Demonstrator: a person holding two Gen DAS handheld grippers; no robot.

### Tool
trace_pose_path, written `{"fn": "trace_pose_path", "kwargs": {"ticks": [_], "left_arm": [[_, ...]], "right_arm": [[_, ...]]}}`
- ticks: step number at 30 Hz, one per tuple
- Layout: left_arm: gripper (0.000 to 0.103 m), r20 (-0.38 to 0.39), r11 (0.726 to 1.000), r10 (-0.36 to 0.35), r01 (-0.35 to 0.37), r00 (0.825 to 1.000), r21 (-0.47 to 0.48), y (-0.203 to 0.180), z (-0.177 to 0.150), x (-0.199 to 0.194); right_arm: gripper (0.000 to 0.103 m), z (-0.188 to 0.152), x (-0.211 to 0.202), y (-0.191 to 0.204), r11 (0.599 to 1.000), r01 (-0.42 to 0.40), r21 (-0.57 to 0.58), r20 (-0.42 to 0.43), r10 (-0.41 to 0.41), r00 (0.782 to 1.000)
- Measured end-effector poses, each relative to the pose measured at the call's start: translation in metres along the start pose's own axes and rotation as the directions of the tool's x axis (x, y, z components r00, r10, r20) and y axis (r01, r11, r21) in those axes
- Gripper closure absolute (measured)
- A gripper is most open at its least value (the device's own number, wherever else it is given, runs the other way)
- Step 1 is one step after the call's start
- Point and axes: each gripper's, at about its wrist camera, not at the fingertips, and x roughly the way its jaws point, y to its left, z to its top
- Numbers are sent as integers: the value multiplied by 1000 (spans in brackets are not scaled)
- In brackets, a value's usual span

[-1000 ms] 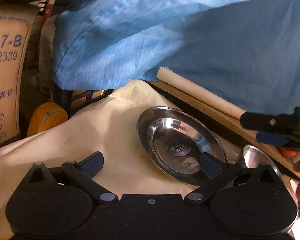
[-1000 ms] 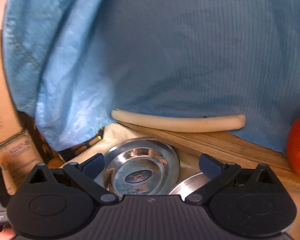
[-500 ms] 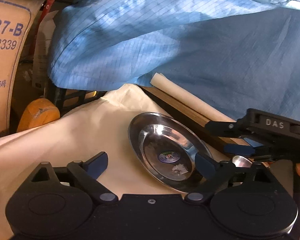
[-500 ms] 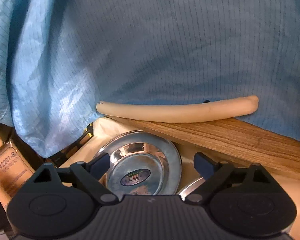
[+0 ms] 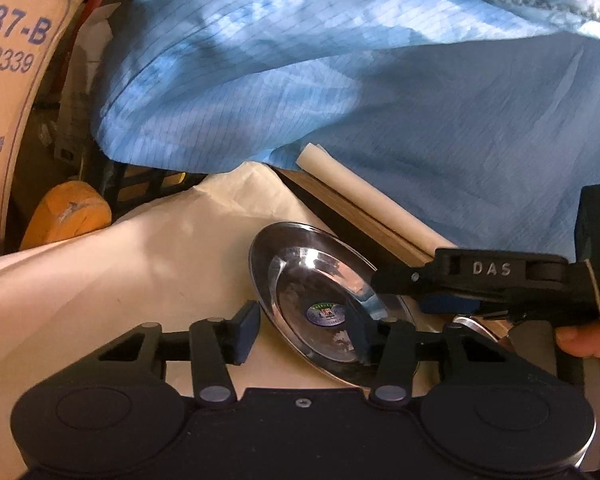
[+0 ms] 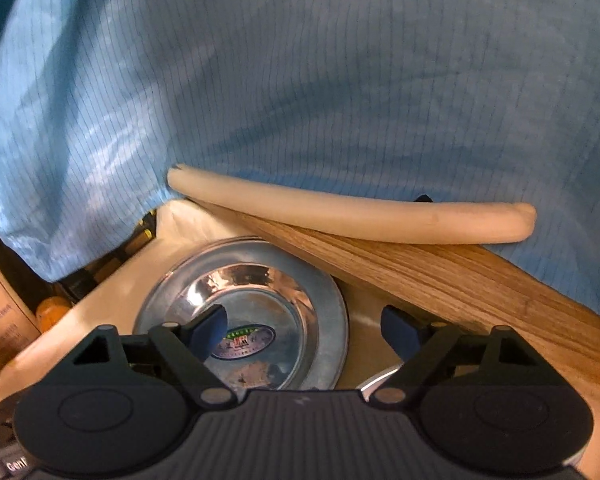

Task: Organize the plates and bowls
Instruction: 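Grip the small plate's rim with both tools and lift it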

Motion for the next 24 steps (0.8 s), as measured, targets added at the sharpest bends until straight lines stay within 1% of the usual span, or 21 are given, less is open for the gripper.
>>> {"fn": "trace_pose_path", "kwargs": {"ticks": [5, 10, 12, 14, 17, 20, 22, 23, 24], "left_arm": [[61, 1, 1000, 3, -3, 1000, -13, 2, 0, 0], [66, -8, 1000, 11, -11, 1000, -12, 3, 1, 2], [70, -13, 1000, 13, -13, 1000, -12, 3, 1, 3], [72, -18, 1000, 18, -18, 1000, -14, 4, 1, 4], [75, -27, 999, 29, -29, 999, -20, 6, 1, 5], [81, -33, 999, 35, -36, 999, -21, 7, 0, 6], [86, -39, 999, 36, -37, 999, -22, 8, 0, 7], [86, -40, 999, 36, -37, 999, -24, 8, 0, 8], [86, -40, 999, 37, -38, 999, -24, 8, 0, 8]], "right_arm": [[16, 0, 3, 7, 999, 31, -42, -20, -32, 999], [23, -2, 5, 10, 997, 58, -47, -25, -59, 998], [28, -2, 6, 12, 997, 63, -50, -26, -65, 998], [32, -2, 5, 12, 996, 70, -59, -27, -71, 997], [34, -3, 4, 15, 996, 55, -75, -28, -57, 998], [42, -3, 4, 17, 996, 51, -77, -36, -54, 998], [45, -4, 3, 18, 995, 60, -83, -40, -63, 997], [49, -4, 3, 17, 994, 64, -83, -40, -68, 997], [56, -4, 2, 17, 994, 73, -79, -37, -76, 996]]}}
